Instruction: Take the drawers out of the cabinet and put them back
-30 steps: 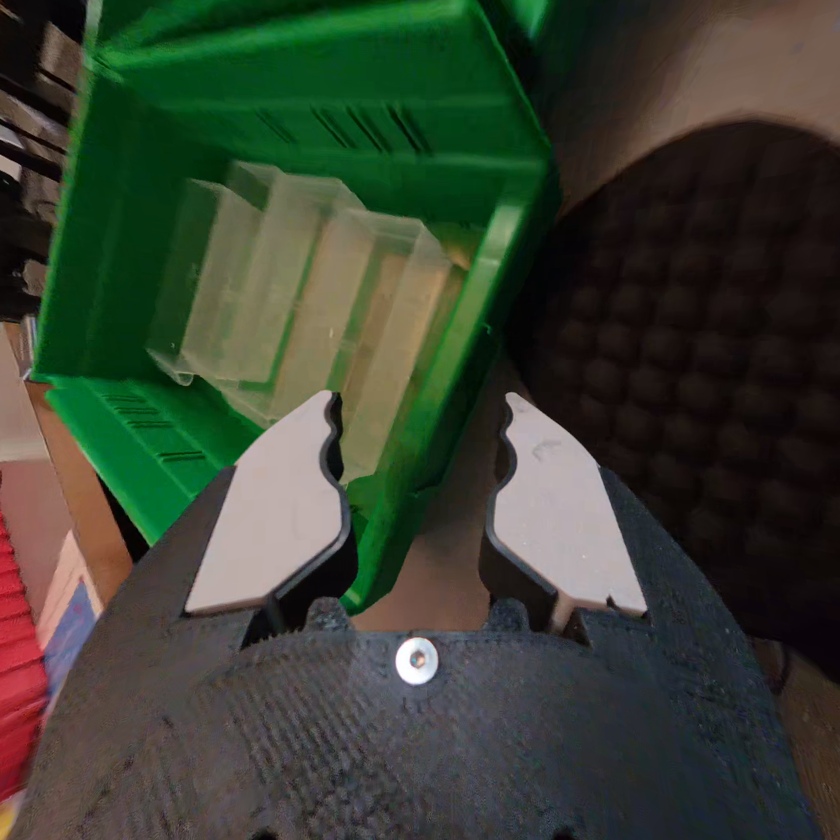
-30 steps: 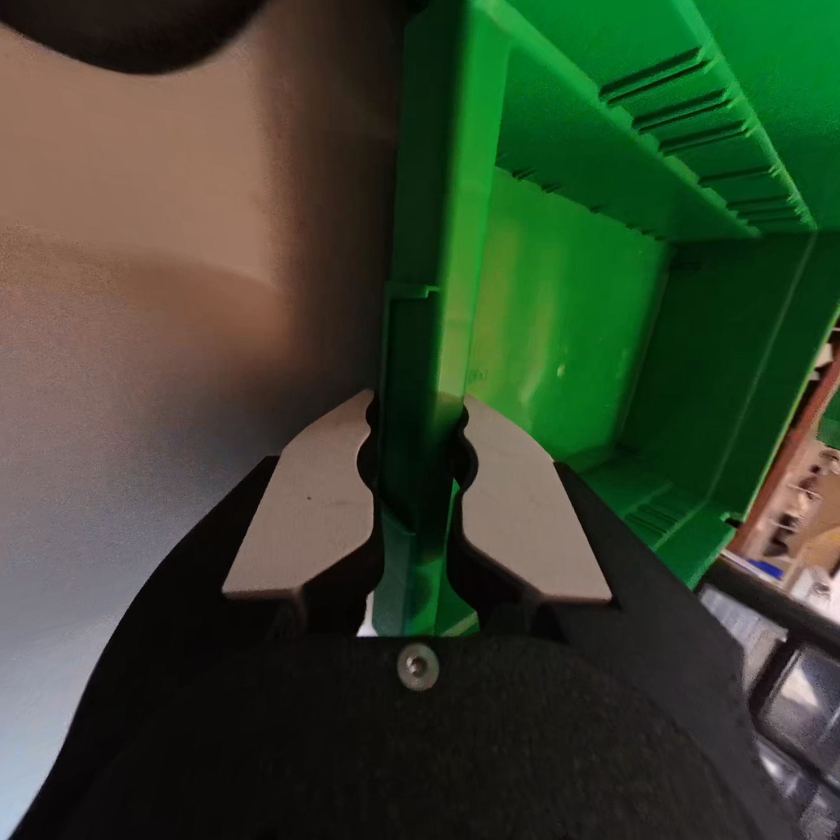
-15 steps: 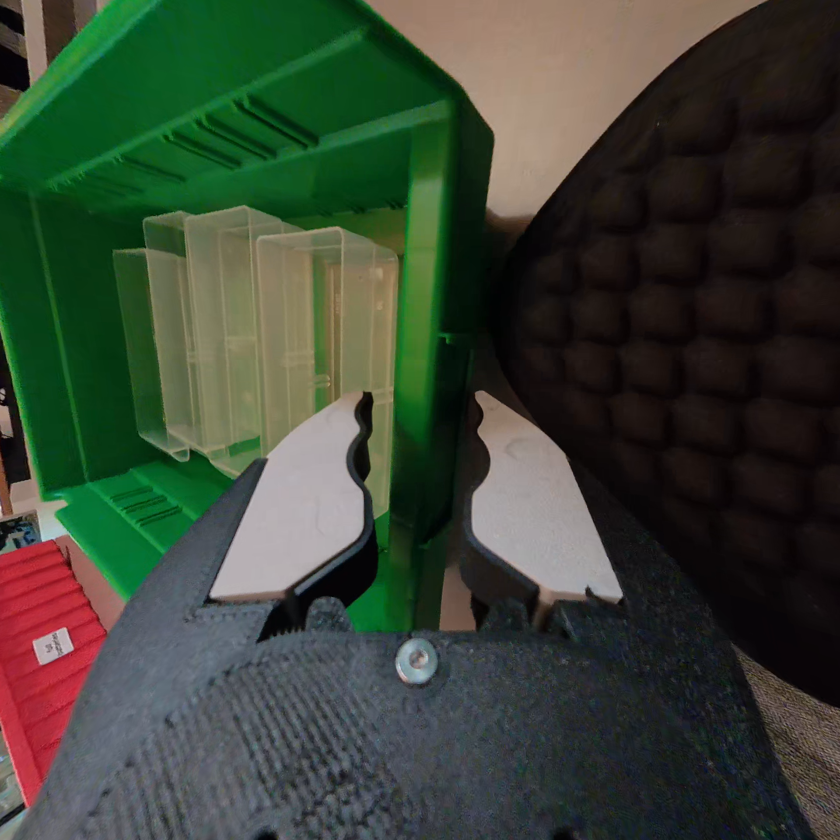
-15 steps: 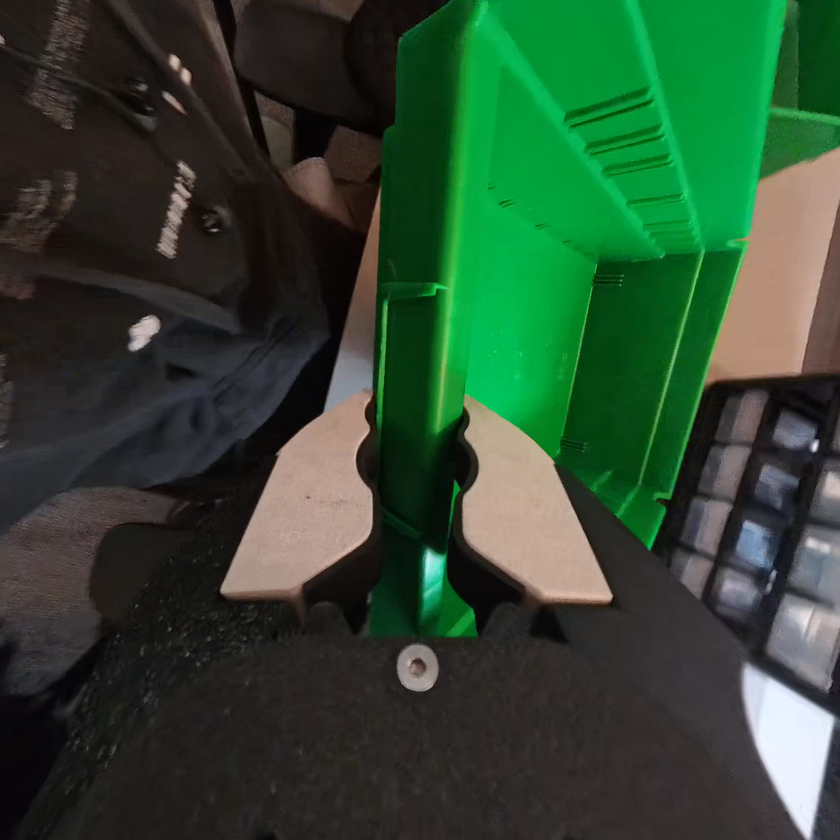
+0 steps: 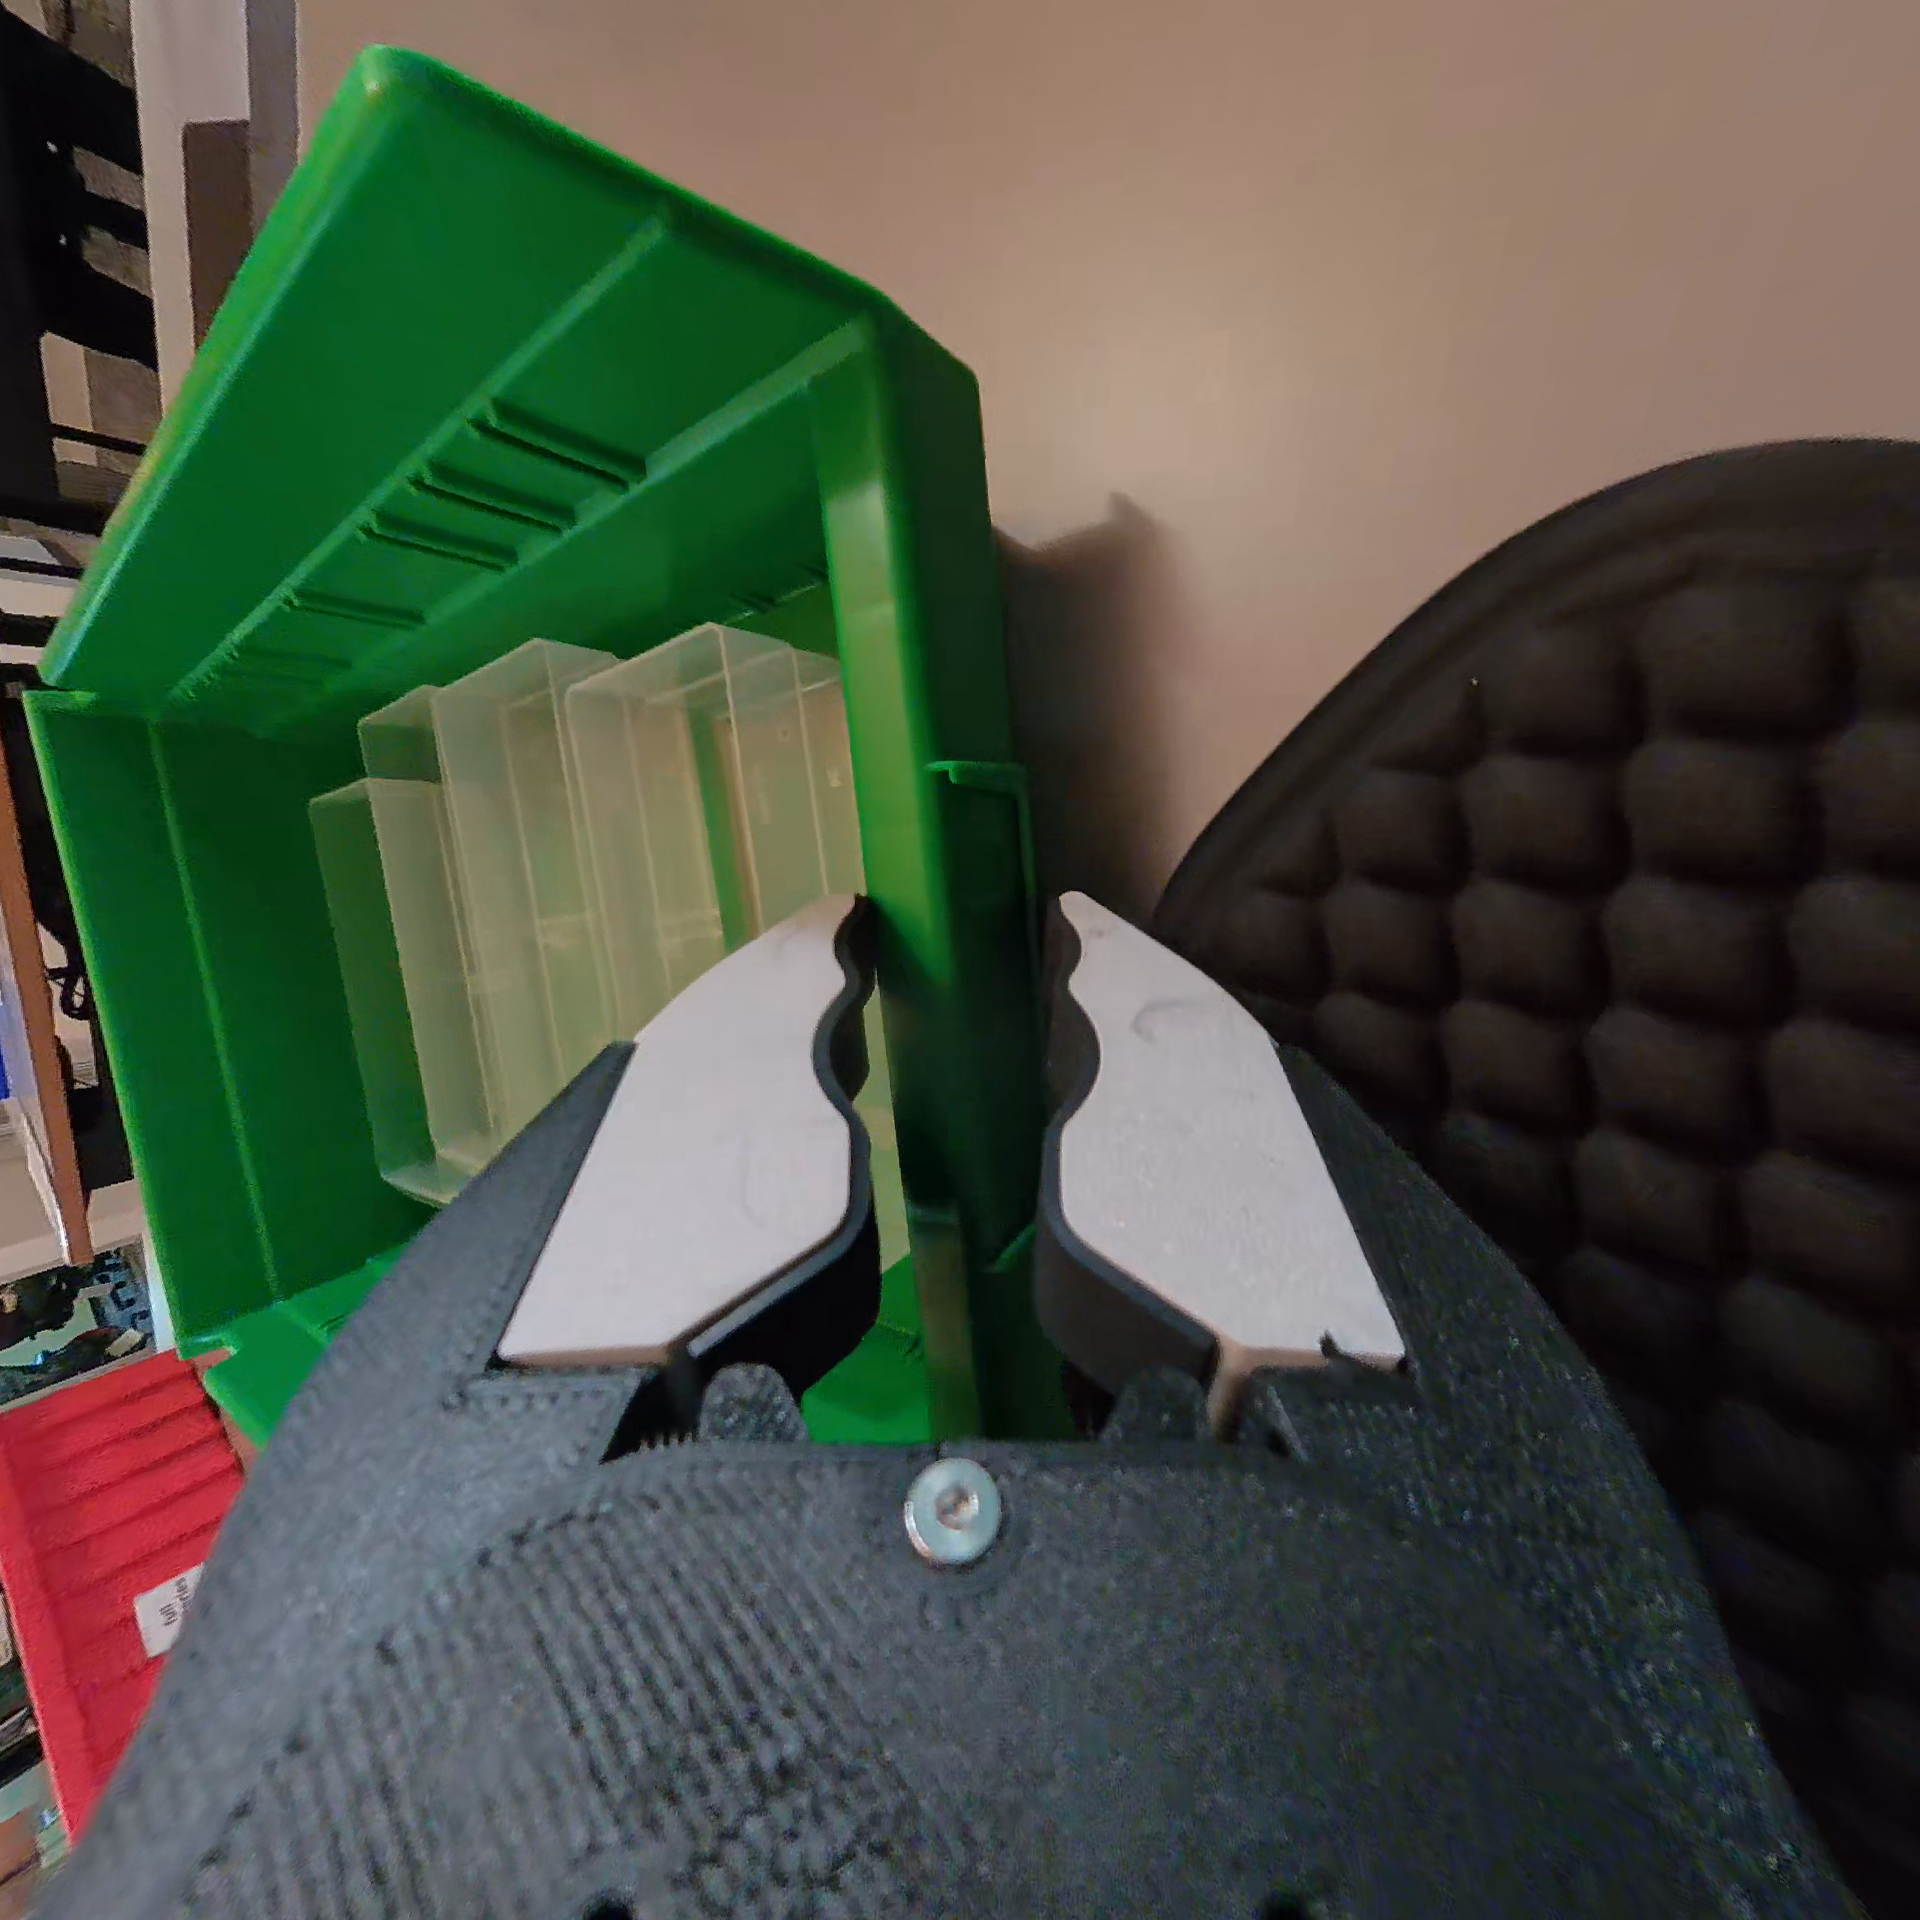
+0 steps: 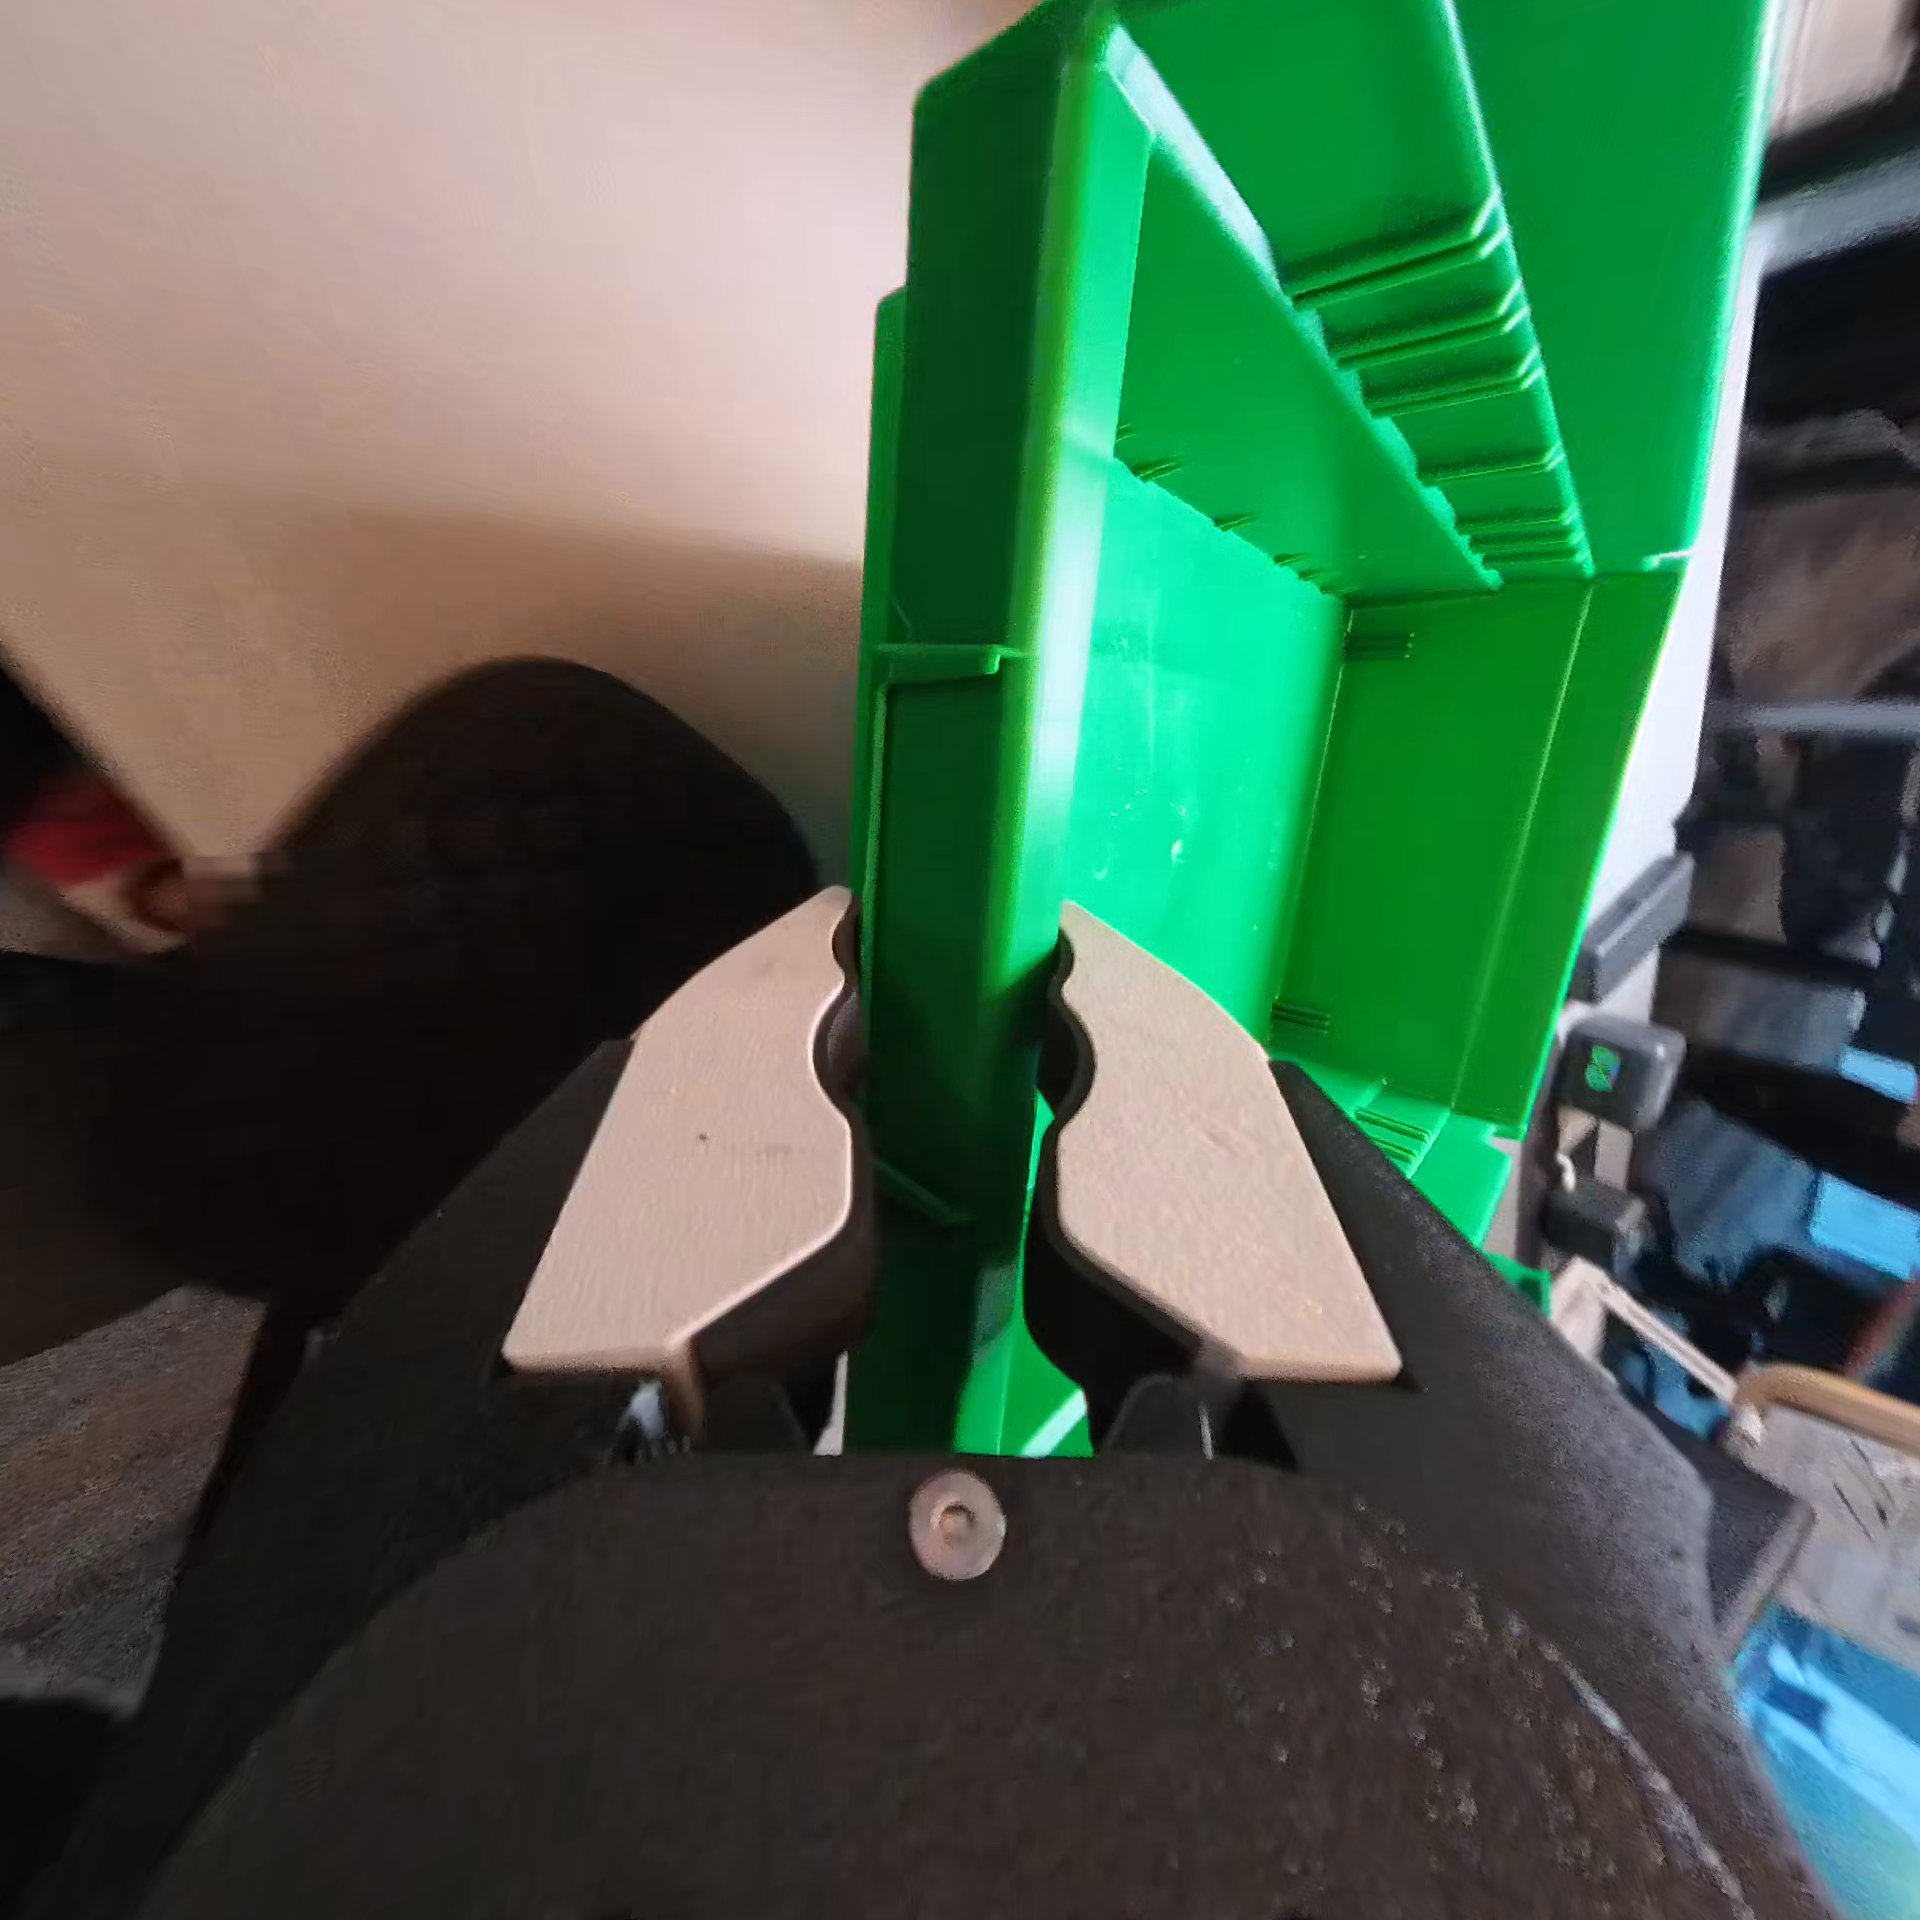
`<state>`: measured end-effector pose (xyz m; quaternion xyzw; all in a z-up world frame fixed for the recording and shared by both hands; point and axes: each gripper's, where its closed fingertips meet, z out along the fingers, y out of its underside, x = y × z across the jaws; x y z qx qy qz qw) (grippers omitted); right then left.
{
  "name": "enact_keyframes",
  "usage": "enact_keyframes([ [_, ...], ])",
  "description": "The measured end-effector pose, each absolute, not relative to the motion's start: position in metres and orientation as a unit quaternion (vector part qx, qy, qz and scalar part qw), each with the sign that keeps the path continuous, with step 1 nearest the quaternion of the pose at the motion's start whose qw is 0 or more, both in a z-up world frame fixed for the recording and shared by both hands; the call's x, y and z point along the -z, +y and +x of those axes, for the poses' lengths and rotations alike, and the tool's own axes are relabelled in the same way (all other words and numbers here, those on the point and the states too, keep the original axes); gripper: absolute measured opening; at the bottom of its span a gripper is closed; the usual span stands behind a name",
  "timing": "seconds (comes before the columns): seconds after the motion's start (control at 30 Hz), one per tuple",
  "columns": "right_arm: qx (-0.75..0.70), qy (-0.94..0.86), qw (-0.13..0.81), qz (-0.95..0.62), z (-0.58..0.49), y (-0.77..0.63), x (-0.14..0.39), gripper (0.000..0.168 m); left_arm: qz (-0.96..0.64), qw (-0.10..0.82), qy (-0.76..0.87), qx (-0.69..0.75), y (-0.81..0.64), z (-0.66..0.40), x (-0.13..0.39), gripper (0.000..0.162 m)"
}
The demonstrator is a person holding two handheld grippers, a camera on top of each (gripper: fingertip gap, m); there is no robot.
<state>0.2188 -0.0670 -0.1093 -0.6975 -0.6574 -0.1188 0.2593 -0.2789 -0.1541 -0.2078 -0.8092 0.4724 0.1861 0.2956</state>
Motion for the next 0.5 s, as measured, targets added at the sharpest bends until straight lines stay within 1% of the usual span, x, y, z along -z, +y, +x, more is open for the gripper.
enact_keyframes([
  [0.13,0.185,-0.637,0.248,-0.706,0.248,-0.004,0.151,0.031,-0.807,0.303,0.473,-0.184,-0.148,-0.278,0.208,0.031],
  [0.37,0.222,-0.625,0.321,-0.676,0.271,0.076,0.194,0.030,-0.798,0.313,0.481,-0.185,-0.129,-0.278,0.207,0.031],
  [0.5,0.248,-0.623,0.333,-0.663,0.283,0.103,0.213,0.031,-0.789,0.319,0.492,-0.184,-0.111,-0.278,0.207,0.031],
])
